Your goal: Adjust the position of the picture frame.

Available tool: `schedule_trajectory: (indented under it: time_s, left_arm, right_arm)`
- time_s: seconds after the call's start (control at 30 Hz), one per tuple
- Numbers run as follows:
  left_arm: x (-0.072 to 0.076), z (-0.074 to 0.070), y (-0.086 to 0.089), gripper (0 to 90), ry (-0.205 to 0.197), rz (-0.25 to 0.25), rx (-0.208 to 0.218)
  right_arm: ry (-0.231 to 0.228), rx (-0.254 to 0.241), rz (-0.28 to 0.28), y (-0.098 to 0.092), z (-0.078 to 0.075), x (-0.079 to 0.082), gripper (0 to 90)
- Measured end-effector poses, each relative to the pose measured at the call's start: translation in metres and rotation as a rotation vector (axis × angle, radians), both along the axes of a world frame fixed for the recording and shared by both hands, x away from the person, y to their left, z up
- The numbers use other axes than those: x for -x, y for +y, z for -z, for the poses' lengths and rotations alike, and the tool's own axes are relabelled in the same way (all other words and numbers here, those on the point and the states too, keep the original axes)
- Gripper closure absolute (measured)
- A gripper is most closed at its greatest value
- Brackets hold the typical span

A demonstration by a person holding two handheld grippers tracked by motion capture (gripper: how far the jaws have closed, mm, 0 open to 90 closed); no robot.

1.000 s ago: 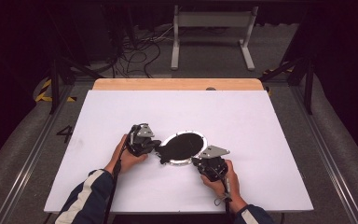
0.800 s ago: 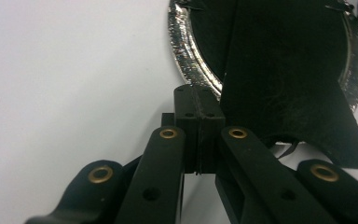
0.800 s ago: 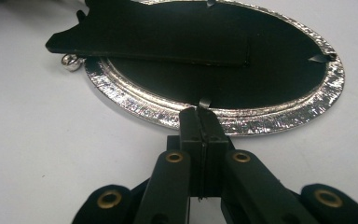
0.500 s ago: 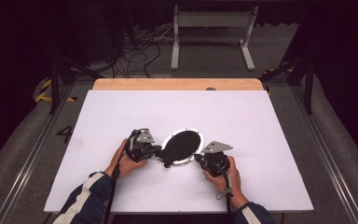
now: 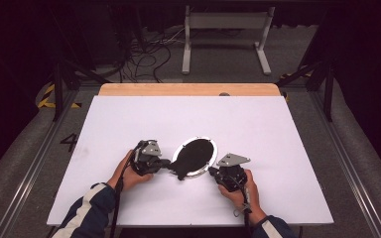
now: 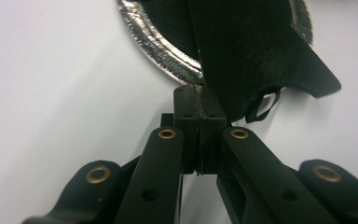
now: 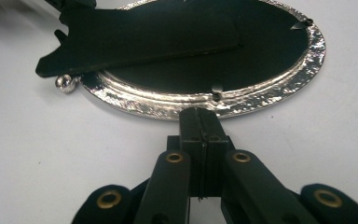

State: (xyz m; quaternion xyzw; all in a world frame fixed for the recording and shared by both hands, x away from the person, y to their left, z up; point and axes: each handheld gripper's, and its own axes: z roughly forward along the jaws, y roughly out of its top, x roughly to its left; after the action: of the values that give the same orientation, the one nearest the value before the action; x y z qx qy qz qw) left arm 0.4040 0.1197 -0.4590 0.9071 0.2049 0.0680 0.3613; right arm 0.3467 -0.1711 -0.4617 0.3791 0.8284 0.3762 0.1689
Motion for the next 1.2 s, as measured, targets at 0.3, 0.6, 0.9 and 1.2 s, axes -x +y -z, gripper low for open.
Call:
schedule_trajectory:
  time_s: [0.3, 0.6, 0.9, 1.2]
  left_arm:
    - [0.010, 0.000, -0.014, 90.0, -0.014, 0.004, -0.003]
    - [0.015, 0.002, -0.023, 90.0, -0.001, 0.008, 0.017]
    - [0.015, 0.003, -0.028, 89.9, 0.002, 0.002, 0.037]
    - [0.017, 0.004, -0.035, 90.0, -0.003, 0.000, 0.047]
  right_arm:
    - [0.028, -0.013, 0.018, -0.009, -0.001, -0.007, 90.0]
    - [0.026, -0.015, 0.062, -0.016, -0.002, -0.013, 90.0]
    - [0.007, 0.003, 0.096, -0.015, -0.002, -0.022, 90.0]
    - [-0.012, 0.020, 0.108, -0.017, -0.002, -0.034, 90.0]
